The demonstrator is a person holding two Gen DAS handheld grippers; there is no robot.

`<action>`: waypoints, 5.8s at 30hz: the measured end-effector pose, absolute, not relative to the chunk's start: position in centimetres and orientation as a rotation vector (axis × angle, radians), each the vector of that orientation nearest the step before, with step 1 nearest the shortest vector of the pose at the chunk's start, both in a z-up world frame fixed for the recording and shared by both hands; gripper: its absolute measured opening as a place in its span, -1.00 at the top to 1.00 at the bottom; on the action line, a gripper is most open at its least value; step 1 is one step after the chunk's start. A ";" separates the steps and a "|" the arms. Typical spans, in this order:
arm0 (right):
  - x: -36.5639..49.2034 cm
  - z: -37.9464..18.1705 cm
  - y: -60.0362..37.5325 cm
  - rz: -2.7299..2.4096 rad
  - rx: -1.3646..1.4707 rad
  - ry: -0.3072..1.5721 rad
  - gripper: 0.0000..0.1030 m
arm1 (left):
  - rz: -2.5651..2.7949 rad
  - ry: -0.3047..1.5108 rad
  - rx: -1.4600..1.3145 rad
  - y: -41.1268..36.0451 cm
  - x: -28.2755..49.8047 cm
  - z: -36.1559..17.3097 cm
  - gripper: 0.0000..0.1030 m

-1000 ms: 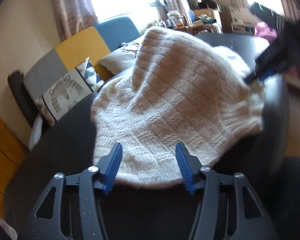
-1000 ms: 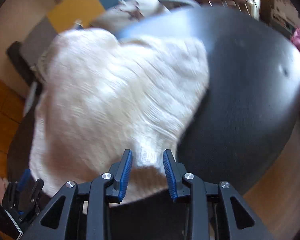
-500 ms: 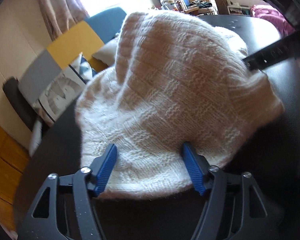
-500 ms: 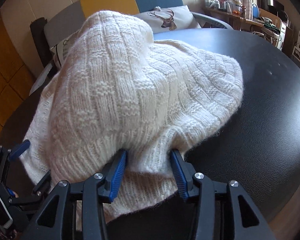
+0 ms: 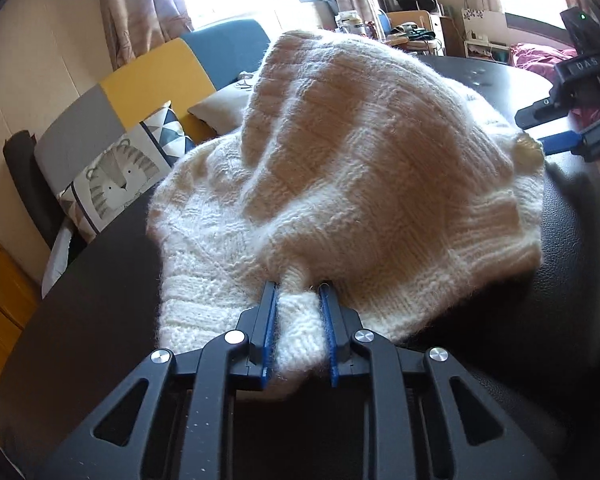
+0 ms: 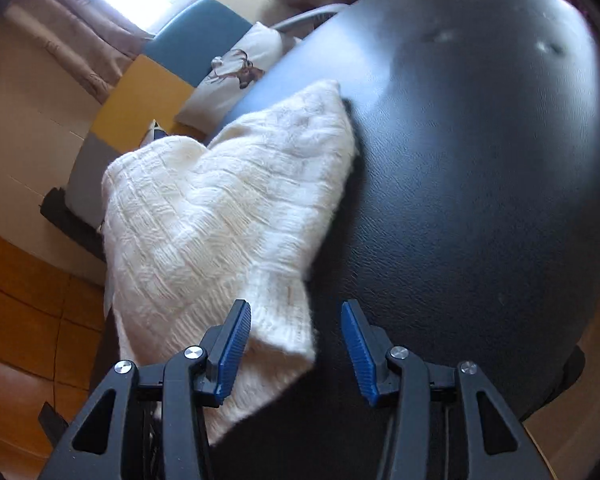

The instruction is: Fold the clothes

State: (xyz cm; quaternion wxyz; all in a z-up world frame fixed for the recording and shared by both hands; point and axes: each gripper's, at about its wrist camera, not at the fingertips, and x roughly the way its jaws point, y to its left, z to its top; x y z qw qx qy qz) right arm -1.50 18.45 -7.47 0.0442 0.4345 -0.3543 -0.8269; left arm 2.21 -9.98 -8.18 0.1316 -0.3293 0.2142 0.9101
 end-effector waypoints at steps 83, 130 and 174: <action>-9.0 -8.1 13.5 -2.512 1.444 -0.139 0.55 | 2.529 0.595 -1.273 -2.8 0.0 -9.6 0.87; 0.3 -7.3 3.9 -2.155 1.316 -0.013 0.53 | 2.745 0.656 -1.364 -11.3 -5.6 -10.2 0.75; -1.3 -1.3 8.0 -2.274 1.152 0.307 0.42 | 2.567 0.591 -1.133 -7.0 4.4 -7.8 0.74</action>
